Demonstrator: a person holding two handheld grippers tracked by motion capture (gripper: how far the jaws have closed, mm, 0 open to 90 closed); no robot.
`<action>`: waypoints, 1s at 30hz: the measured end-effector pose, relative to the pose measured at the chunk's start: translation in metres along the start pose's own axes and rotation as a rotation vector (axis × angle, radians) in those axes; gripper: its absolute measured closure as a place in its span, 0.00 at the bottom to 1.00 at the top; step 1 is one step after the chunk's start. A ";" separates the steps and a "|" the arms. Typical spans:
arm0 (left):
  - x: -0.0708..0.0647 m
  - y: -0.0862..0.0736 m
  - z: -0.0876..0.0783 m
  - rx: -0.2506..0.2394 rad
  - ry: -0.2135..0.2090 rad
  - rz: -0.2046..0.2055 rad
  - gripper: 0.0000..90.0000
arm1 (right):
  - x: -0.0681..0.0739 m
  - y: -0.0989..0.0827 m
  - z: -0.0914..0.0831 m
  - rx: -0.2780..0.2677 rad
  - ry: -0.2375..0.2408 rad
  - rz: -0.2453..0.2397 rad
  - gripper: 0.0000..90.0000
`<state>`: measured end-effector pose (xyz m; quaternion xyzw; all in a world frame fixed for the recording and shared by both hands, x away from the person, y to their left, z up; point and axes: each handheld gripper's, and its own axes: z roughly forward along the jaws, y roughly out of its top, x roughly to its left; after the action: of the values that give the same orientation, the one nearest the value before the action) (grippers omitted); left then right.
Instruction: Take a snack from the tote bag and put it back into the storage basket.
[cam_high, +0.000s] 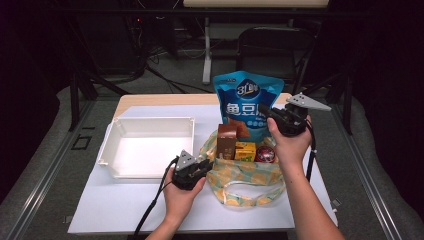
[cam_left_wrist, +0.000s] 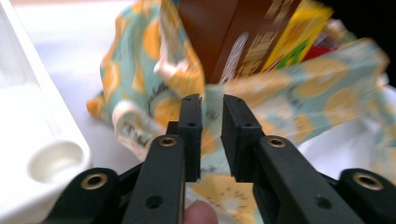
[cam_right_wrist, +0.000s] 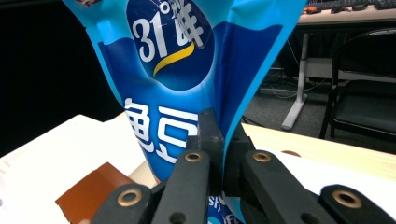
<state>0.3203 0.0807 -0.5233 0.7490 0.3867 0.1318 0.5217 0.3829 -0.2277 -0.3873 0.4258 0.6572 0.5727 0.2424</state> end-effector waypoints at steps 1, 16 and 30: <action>0.000 0.004 -0.004 -0.012 -0.007 0.004 0.82 | 0.001 0.002 0.000 0.000 0.001 0.004 1.00; 0.035 0.052 -0.038 -0.142 -0.010 -0.001 0.68 | 0.015 0.025 0.022 -0.009 0.014 -0.010 1.00; 0.070 0.080 -0.041 -0.206 0.022 -0.005 0.59 | 0.030 0.028 0.042 0.000 0.034 -0.027 1.00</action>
<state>0.3775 0.1463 -0.4493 0.6890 0.3786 0.1778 0.5918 0.4087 -0.1799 -0.3649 0.4072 0.6668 0.5767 0.2387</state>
